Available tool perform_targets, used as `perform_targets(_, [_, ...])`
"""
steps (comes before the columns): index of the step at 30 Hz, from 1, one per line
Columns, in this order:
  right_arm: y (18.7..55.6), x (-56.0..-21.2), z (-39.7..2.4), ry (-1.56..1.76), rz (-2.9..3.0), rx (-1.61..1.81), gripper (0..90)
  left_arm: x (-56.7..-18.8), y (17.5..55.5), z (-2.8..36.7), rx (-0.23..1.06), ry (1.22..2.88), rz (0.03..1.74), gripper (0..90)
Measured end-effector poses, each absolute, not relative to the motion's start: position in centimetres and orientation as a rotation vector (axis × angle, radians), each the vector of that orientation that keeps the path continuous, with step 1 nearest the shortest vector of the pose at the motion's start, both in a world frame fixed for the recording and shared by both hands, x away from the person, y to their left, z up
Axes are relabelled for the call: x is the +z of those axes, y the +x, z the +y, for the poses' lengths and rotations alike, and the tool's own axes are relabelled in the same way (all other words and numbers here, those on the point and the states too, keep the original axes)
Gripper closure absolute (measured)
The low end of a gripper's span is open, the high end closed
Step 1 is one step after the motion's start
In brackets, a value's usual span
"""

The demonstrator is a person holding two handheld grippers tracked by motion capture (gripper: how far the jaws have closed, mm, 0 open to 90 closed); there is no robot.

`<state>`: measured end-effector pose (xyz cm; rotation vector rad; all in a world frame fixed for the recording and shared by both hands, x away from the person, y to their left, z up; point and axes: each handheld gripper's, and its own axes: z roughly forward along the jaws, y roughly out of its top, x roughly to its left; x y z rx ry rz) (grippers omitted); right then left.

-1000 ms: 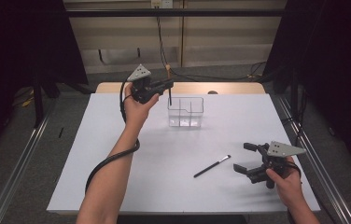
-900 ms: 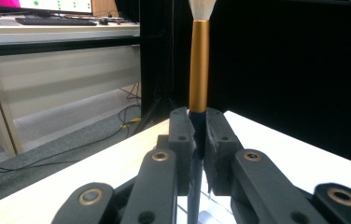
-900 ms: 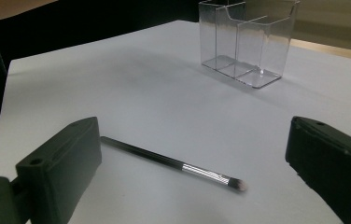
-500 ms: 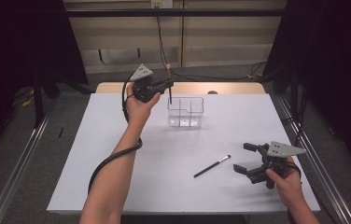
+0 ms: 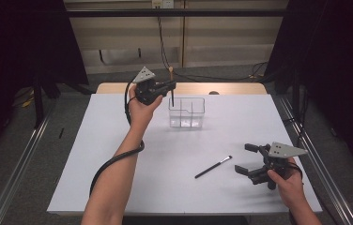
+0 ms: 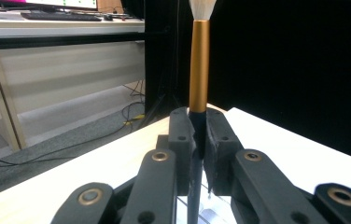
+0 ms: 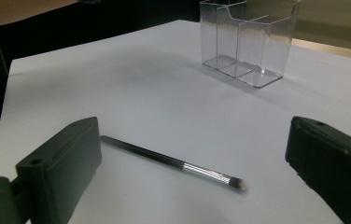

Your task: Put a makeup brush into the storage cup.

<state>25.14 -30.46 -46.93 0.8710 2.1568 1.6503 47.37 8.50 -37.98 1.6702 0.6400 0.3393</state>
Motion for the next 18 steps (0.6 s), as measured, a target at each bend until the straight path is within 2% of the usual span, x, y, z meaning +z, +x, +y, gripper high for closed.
perform_targets(18, [25.1, -46.9, -30.4, 0.866, 2.161, 1.648, 3.2, -39.1, 47.0, 8.5, 0.328, 1.681, 0.646, 82.5])
